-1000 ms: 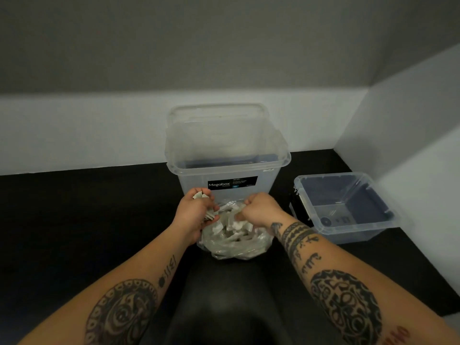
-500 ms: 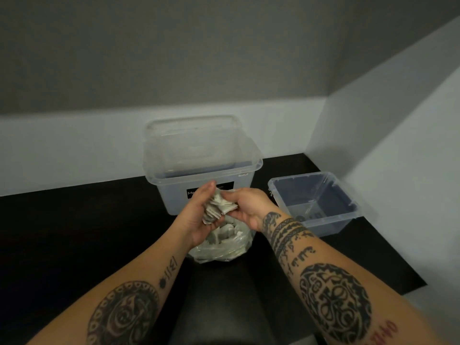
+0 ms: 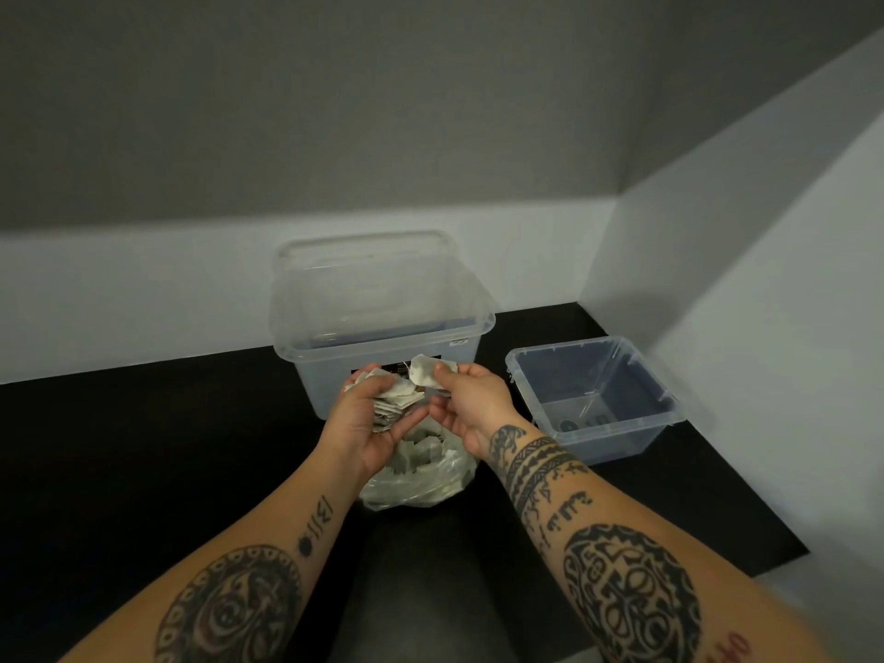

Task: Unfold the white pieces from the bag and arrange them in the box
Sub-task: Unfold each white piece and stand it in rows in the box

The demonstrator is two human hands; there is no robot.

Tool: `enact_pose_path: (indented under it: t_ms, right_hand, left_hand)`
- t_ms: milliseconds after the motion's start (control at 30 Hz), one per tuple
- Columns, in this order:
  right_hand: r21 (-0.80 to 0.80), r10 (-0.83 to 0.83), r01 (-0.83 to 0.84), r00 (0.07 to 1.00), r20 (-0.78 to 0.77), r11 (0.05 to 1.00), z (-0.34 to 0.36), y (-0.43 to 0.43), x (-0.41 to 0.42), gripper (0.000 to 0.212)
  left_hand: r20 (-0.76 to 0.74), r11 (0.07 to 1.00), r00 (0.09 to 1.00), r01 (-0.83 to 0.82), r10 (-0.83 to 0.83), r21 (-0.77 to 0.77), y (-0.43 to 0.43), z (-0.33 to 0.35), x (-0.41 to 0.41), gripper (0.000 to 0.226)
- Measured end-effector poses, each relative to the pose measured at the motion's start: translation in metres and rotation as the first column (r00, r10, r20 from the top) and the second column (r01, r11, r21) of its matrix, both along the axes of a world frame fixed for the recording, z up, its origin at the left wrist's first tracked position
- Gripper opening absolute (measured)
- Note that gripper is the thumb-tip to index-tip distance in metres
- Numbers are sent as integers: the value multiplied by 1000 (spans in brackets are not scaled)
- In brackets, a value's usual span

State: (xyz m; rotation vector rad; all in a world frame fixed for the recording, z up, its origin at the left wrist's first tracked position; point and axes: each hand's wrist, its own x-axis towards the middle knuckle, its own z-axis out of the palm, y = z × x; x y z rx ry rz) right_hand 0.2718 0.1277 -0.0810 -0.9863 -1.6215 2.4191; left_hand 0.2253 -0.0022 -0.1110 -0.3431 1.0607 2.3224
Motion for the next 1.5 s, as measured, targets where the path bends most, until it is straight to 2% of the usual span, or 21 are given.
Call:
enact_pose_path:
  t_ms: [133,267,367,433,533,633,733,867,933,1033,1133,1167,1233,1300,1367,1500]
  right_hand:
    - [-31,54,-55,998,-42,998,3,19,1,10]
    - [-225,37,-64,991,-126,972,5,33,2,17]
    - [-335,-26,-48,977,-213,941,5,46,-1,28]
    - [-248,-54,-16,960,-274,969,5,54,-3,25]
    - [151,-11,69,935,-355,986,2,68,-9,19]
    - [564,153,94,914,-376,821,-2,82,-14,30]
    - [740,282,109,880,-382,664,-6,97,-17,32]
    - [823,428,77,825,-370,563,-17,116,-22,24]
    - [837,514,28,778,-361,547,-22,129,-24,30]
    - [782,527,-67,774,-352,620,-23,148,-25,42]
    - [626,473,-183,816,-333,758,-17,163,-33,35]
    - [604,497,-234,810,-312,762,-15,167,-36,31]
    - [643,565,-296,783,-261,707,-10,174,-39,23]
    - [703,594,-291,771,-230,649,-7,179,-38,10]
    - [688,579,-279,776,-250,670,-5,185,-36,3]
    - [658,574,-291,775,-263,695,-2,198,-34,7]
  left_hand:
    - [-33,996,999,2,-5,-89,6,5,3,26]
    - [44,995,999,31,-27,-91,24,14,4,14]
    - [41,993,998,53,-48,-108,44,23,4,17]
    - [2,988,997,70,-71,-139,57,27,4,17]
    - [-59,979,995,64,-76,-195,75,33,5,19]
    - [-102,970,993,33,-59,-241,90,35,2,25]
    - [-125,974,992,-8,-21,-228,100,33,-2,24]
    - [-131,957,990,-81,45,-278,111,27,-5,10]
    - [-151,948,985,-124,82,-293,116,24,-7,6]
    - [-244,925,967,-159,75,-345,120,23,-8,8]
    - [-335,912,942,-127,-13,-390,124,23,-4,6]
    - [-356,907,932,-96,-63,-410,125,23,-3,11]
    - [-393,890,910,-65,-133,-452,129,24,0,10]
    - [-413,877,901,-88,-131,-471,134,26,2,7]
    - [-419,867,901,-113,-116,-485,139,27,2,8]
    - [-427,847,898,-141,-109,-512,152,24,2,9]
